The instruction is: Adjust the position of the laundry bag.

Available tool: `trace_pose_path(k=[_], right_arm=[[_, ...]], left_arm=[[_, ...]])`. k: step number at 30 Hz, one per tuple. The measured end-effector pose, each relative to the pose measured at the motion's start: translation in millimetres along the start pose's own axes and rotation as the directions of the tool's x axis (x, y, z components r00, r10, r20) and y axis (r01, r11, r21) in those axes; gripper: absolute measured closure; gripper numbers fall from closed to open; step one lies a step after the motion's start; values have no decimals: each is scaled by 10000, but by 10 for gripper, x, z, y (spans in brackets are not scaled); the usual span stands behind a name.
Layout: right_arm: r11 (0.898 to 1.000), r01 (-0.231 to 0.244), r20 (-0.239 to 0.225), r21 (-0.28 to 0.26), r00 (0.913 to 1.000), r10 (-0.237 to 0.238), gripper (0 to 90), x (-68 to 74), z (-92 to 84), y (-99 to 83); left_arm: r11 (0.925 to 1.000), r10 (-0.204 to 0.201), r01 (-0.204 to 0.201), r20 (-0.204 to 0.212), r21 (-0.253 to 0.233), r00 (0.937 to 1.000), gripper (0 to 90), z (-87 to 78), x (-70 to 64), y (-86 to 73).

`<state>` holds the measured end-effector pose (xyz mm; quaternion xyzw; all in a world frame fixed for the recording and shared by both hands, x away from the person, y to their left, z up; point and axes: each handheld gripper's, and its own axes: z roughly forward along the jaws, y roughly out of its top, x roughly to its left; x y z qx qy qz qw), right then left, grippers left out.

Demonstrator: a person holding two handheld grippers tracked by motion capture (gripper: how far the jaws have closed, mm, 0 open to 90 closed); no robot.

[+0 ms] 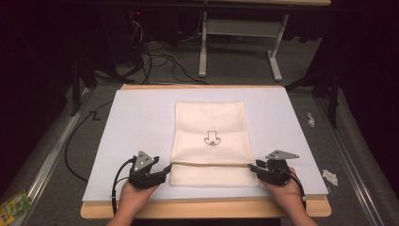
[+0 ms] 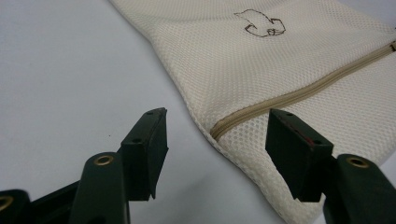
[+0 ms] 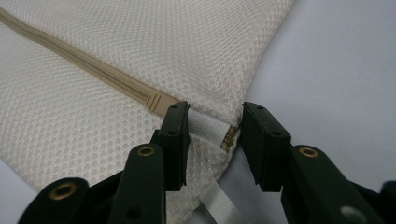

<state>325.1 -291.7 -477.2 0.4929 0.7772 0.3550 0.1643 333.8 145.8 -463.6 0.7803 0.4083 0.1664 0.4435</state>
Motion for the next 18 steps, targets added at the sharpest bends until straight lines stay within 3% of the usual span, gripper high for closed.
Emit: trace_pose_path(k=[4,7,12,15,18], right_arm=[[9999,88,-231,90,9997,-86,759,2,9,22],[9997,189,-415,184,9990,-181,818,-1,9,39],[9984,559,-279,115,9981,-555,842,29,-3,52],[9979,649,-298,-36,9974,-650,844,19,-19,61],[9972,736,-267,-121,9969,-739,844,20,-30,67]], left_arm=[[9996,122,-124,75,264,9999,394,35,14,-7],[9996,211,-213,124,190,9997,391,38,12,-8],[10000,-6,7,143,-31,9999,392,-13,22,20],[10000,63,-62,154,-71,9999,394,-13,10,38],[9999,-143,144,396,-38,9991,391,16,-9,61]])
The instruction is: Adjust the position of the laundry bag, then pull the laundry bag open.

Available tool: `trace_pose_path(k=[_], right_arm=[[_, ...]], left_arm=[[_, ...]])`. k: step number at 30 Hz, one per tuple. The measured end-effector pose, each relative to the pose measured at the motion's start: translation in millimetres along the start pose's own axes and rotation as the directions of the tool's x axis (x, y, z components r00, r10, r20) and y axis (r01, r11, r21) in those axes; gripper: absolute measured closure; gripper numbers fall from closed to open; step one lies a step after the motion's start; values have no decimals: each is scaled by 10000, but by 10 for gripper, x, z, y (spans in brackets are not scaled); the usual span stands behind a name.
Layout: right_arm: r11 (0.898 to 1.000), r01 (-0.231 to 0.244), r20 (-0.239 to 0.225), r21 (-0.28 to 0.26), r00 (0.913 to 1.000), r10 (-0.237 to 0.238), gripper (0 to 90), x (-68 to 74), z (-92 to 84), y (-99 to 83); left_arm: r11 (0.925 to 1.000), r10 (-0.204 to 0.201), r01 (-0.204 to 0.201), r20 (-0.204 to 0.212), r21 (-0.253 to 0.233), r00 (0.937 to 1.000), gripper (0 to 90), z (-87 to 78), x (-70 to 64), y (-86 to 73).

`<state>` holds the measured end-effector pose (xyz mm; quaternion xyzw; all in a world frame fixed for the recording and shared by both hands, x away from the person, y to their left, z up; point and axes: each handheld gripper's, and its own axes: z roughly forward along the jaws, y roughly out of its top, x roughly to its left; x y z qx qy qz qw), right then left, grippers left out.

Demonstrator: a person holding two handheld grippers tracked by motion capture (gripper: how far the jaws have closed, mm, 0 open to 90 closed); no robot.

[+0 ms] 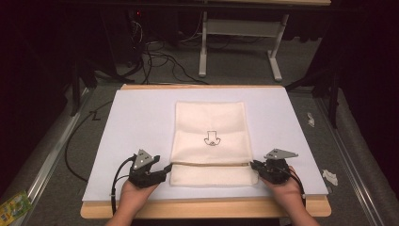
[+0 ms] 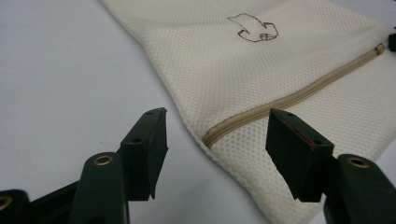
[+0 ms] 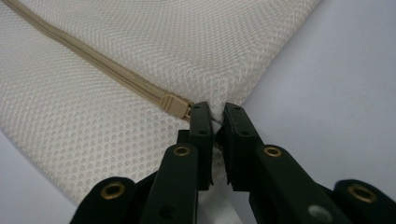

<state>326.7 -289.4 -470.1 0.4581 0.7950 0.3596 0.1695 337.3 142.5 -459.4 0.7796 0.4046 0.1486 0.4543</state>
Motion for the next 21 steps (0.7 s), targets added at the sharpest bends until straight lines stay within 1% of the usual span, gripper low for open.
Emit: trace_pose_path(k=[3,4,6,9,11,12,14,15,17,18,19,21], right_arm=[[9999,62,44,-125,10000,-61,844,14,-29,1],[9998,82,31,-180,10000,-82,844,12,-36,1],[9997,62,-7,-218,10000,-63,845,8,-48,7],[9993,150,-19,-346,9999,-151,846,6,-60,7],[9991,154,-1,-401,9999,-154,846,9,-70,3],[9989,114,7,-450,9999,-114,846,15,-77,2],[9988,150,66,-467,9999,-147,847,22,-87,1],[9987,199,78,-479,9998,-196,848,21,-88,4],[9987,226,120,-467,9997,-221,848,26,-92,7],[9985,261,163,-473,9995,-254,848,30,-96,9],[9981,316,246,-524,9992,-304,848,33,-105,10],[9979,174,304,-631,9994,-155,847,39,-123,12]], left_arm=[[9999,102,-102,12,49,9999,387,42,-53,19],[9999,85,-86,92,105,9999,387,64,-71,27],[9999,-78,75,278,100,9996,387,93,-94,46],[10000,57,-60,412,71,9991,388,138,-166,88],[9997,195,-202,583,103,9981,392,174,-224,106],[9991,349,-365,679,222,9971,398,207,-268,118],[9974,613,-637,707,326,9956,401,259,-333,141],[9971,630,-665,906,362,9939,407,296,-375,159],[9951,844,-893,1069,419,9907,416,352,-464,207],[9948,920,-966,1210,321,9884,419,388,-537,239],[9954,885,-926,1360,244,9867,426,420,-594,261],[9960,835,-877,1635,188,9830,430,492,-694,296]])
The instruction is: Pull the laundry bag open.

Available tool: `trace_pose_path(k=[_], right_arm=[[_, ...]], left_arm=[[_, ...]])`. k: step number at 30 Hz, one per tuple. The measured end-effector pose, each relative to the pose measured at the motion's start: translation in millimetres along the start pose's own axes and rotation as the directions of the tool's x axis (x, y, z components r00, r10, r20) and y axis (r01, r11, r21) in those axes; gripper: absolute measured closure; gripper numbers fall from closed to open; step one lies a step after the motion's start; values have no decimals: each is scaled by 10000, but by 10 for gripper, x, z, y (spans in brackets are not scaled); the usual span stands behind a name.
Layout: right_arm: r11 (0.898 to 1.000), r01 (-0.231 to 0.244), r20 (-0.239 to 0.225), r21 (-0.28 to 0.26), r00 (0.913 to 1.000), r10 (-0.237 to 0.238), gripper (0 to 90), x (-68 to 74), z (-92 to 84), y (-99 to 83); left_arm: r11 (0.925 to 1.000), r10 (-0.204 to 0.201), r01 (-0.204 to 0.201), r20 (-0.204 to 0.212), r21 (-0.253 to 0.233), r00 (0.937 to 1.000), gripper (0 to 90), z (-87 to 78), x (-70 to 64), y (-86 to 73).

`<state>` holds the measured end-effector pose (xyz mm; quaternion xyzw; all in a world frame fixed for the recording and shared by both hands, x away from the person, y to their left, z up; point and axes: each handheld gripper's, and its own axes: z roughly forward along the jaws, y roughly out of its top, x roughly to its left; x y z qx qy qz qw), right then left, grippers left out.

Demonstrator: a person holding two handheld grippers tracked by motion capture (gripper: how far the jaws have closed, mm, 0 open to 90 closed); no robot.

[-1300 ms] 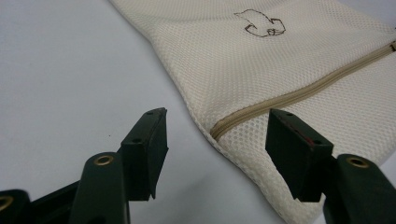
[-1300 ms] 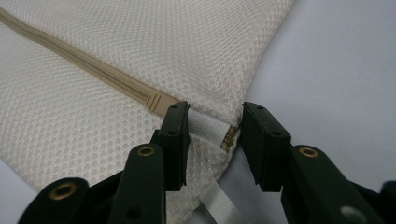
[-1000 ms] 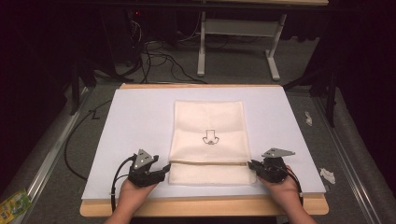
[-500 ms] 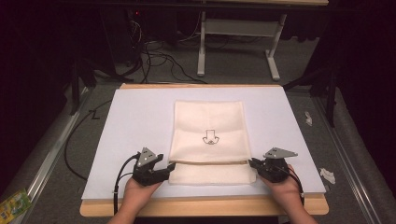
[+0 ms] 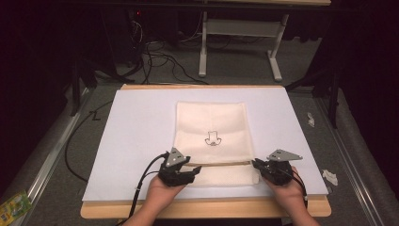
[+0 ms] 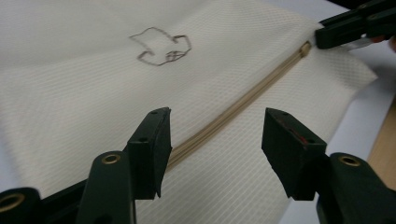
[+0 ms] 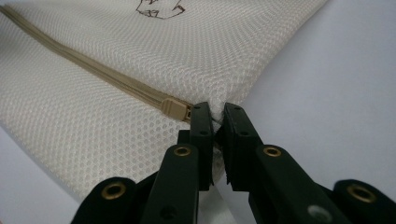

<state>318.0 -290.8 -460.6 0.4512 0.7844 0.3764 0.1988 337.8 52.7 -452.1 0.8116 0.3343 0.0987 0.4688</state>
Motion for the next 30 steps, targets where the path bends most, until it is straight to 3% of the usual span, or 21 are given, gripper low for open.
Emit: trace_pose_path(k=[3,8,15,19,25,30], right_arm=[[9999,-66,79,-77,9999,66,847,7,-13,2],[9999,-78,153,-96,9999,80,847,8,-8,9],[9989,-26,-184,-478,9998,17,846,-14,-57,13],[9978,75,-178,-654,9998,-87,846,-6,-84,24],[9965,59,-350,-838,9993,-89,847,-17,-97,39],[9952,125,-494,-971,9986,-174,847,3,-117,44]], left_arm=[[9998,180,-180,207,-17,9996,434,171,-136,52],[10000,29,-28,364,-7,9993,421,431,-260,90],[10000,18,-20,792,29,9969,456,677,-445,204],[9997,240,-247,1044,57,9942,520,806,-567,265],[10000,-59,60,1036,-8,9946,594,966,-681,317],[9993,308,-286,955,-249,9950,719,1031,-789,381]])
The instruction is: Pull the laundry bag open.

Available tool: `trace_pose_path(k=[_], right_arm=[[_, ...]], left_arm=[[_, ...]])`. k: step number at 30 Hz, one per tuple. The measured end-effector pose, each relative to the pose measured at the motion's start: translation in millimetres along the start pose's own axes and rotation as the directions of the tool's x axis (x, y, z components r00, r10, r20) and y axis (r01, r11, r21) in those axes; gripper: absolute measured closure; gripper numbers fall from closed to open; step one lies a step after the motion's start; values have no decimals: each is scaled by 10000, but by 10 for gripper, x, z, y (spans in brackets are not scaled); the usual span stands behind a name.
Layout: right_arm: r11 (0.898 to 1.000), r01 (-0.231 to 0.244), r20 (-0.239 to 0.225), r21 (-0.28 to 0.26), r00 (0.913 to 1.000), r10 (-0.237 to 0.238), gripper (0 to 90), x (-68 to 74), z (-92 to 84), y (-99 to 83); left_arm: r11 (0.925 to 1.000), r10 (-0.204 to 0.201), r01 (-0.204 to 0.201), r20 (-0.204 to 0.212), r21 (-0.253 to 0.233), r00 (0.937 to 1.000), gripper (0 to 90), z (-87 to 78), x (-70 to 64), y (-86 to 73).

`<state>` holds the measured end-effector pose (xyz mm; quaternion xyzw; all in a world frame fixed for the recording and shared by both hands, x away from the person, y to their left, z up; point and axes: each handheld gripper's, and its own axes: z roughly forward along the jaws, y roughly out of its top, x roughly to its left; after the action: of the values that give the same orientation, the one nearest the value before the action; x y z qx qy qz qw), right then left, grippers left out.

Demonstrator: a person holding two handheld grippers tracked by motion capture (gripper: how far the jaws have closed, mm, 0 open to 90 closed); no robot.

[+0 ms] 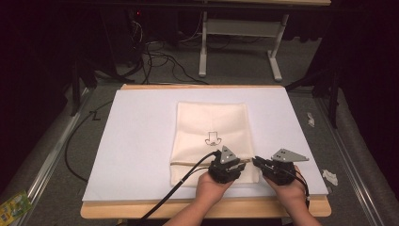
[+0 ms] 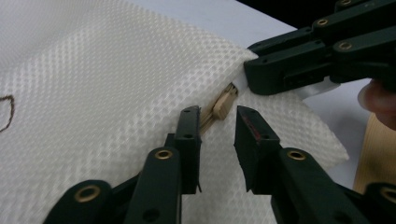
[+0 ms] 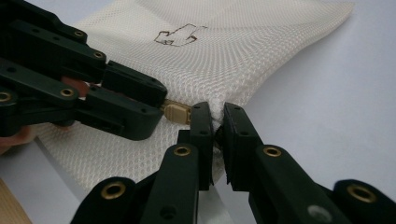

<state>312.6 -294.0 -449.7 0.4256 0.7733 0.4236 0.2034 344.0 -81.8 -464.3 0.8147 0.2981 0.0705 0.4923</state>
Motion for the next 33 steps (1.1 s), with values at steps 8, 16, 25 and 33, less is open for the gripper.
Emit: trace_pose_path(k=[8,16,25,33], right_arm=[[9999,123,-43,-99,9999,-124,846,12,-22,16],[9999,141,-11,-72,9999,-141,844,6,-18,11],[9997,115,-34,-203,9999,-116,840,5,-24,13],[9998,-43,-110,-213,9999,41,838,5,-15,7]], left_arm=[[9994,-143,151,241,-317,9996,839,99,-58,-4],[9974,-504,511,159,-502,9986,741,133,-110,-48],[9944,-585,594,129,-875,9982,865,117,-87,-71],[9931,-804,827,315,-830,9963,869,88,-34,-71]])
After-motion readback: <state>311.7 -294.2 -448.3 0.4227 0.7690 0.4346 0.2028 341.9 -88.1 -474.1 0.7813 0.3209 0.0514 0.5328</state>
